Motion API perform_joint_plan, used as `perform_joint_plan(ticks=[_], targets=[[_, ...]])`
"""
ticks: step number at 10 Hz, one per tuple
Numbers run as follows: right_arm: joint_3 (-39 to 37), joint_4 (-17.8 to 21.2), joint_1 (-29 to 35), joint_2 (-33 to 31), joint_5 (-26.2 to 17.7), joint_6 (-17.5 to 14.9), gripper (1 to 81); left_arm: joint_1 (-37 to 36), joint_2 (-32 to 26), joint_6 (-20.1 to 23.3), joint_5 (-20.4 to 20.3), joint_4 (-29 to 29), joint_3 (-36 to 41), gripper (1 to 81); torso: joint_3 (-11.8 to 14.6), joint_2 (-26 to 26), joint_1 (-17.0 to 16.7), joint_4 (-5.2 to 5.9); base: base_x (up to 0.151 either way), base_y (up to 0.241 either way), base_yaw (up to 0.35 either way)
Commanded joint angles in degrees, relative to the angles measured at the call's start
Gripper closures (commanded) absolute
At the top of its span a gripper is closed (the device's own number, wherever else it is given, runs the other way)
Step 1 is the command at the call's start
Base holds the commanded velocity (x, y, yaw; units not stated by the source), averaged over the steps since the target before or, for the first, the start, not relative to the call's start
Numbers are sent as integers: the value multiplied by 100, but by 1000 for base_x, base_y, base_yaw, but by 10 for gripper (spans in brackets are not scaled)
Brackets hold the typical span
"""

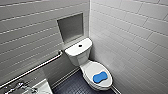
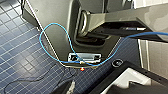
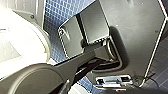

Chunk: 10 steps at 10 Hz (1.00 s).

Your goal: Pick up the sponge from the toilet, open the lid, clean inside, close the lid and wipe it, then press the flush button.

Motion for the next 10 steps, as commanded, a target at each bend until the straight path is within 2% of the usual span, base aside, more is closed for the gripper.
perform_joint_plan(ticks=[1, 3, 5, 6, 7, 10], targets=[[1117, 8, 960, -911, -138, 428, 10, 142, 275, 40, 417, 32, -540, 10, -521, -555, 360, -2, 0, 0, 0], [1223, 25, 1522, -1026, -155, 526, 10, 177, 434, 40, 443, 33, -735, 10, -916, -975, 625, 0, 0, 0, 0], [1197, 245, 2137, -1035, -225, 517, 10, 204, 495, 40, 409, 24, -770, 10, -1306, -1399, 898, 0, 0, 0, 0], [1171, 280, 2402, -1035, -252, 517, 10, 195, 504, 40, 417, 15, -770, 10, -971, -1602, 1029, 0, 0, 0, 0], [1127, 332, 2665, -1009, -382, 526, 10, 195, 547, 40, 417, 24, -770, 10, -1080, -1786, 1151, 0, 0, 0, 0], [838, 509, 3052, -807, -621, 526, 10, 195, 723, 40, 434, 24, -1007, 10, -1172, -2358, 1516, 0, 0, 0, 0]])
